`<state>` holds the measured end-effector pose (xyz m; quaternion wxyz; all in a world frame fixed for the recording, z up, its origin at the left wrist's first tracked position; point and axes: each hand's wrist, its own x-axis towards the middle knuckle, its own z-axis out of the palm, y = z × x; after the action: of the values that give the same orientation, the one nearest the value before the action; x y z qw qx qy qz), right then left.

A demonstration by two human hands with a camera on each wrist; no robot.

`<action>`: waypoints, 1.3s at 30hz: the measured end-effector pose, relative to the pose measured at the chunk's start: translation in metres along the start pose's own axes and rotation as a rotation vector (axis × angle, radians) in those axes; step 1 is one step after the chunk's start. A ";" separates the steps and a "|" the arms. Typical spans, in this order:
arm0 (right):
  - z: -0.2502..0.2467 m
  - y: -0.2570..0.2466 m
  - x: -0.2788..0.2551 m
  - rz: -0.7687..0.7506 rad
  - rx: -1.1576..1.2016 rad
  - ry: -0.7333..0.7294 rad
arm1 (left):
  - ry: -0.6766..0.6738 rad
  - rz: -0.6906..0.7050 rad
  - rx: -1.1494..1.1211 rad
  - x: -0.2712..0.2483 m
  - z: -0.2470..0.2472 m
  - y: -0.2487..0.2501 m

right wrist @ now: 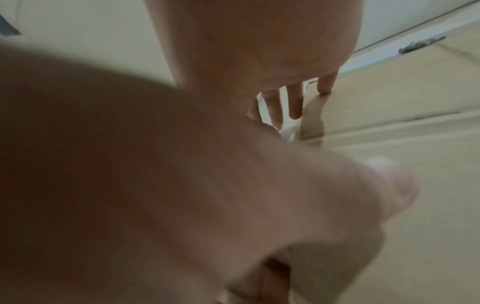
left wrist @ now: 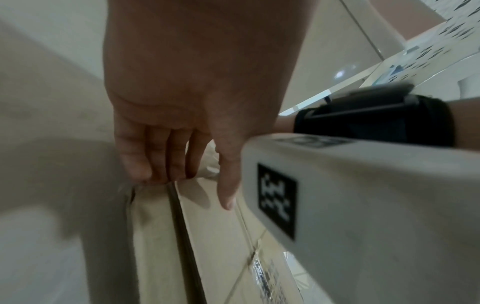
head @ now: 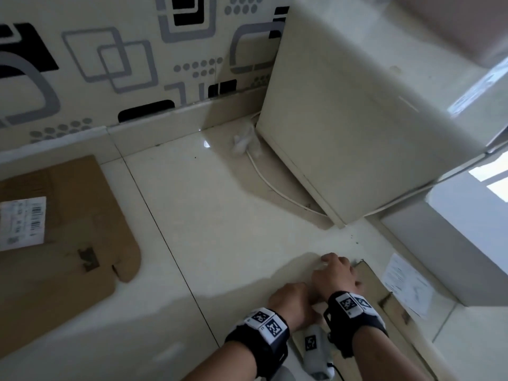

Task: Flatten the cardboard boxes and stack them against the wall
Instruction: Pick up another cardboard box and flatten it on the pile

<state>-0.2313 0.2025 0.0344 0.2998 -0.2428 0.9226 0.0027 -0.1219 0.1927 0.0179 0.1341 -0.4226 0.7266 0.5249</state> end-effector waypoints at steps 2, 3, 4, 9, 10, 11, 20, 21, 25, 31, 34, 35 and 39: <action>-0.003 0.001 0.000 -0.011 0.032 0.012 | -0.010 -0.007 -0.016 0.005 0.003 -0.001; -0.005 0.002 0.000 -0.018 0.051 0.022 | -0.012 -0.009 -0.036 0.008 0.005 -0.001; -0.006 0.002 0.001 -0.029 0.071 0.034 | -0.005 -0.009 -0.062 0.009 0.005 -0.002; -0.015 0.008 0.004 -0.097 0.117 0.137 | 0.055 0.008 -0.233 0.013 -0.003 -0.003; -0.017 0.009 0.004 -0.108 0.122 0.144 | 0.078 0.008 -0.215 0.015 -0.005 -0.004; -0.017 0.010 0.004 -0.115 0.125 0.146 | 0.114 0.009 -0.189 0.017 -0.007 -0.006; -0.012 0.020 0.004 -0.133 0.247 0.117 | 0.295 -0.056 -0.200 0.032 -0.032 -0.023; -0.011 0.022 0.004 -0.117 0.257 0.102 | 0.314 -0.064 -0.204 0.033 -0.036 -0.025; -0.006 0.028 0.009 -0.082 0.233 0.097 | 0.344 -0.064 -0.264 0.037 -0.050 -0.035; -0.007 0.044 0.016 0.033 0.217 0.124 | 0.386 -0.059 -0.264 0.038 -0.059 -0.042; -0.010 0.056 0.018 0.115 0.216 0.103 | 0.392 -0.056 -0.266 0.040 -0.062 -0.044; -0.011 0.060 0.019 0.140 0.222 0.092 | 0.400 -0.058 -0.267 0.039 -0.063 -0.044; -0.013 0.065 0.020 0.167 0.204 0.059 | 0.443 -0.071 -0.261 0.038 -0.069 -0.046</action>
<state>-0.2820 0.2489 0.0248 0.2946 -0.1336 0.9434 -0.0731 -0.0930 0.1107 -0.0076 -0.0657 -0.5662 0.6490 0.5039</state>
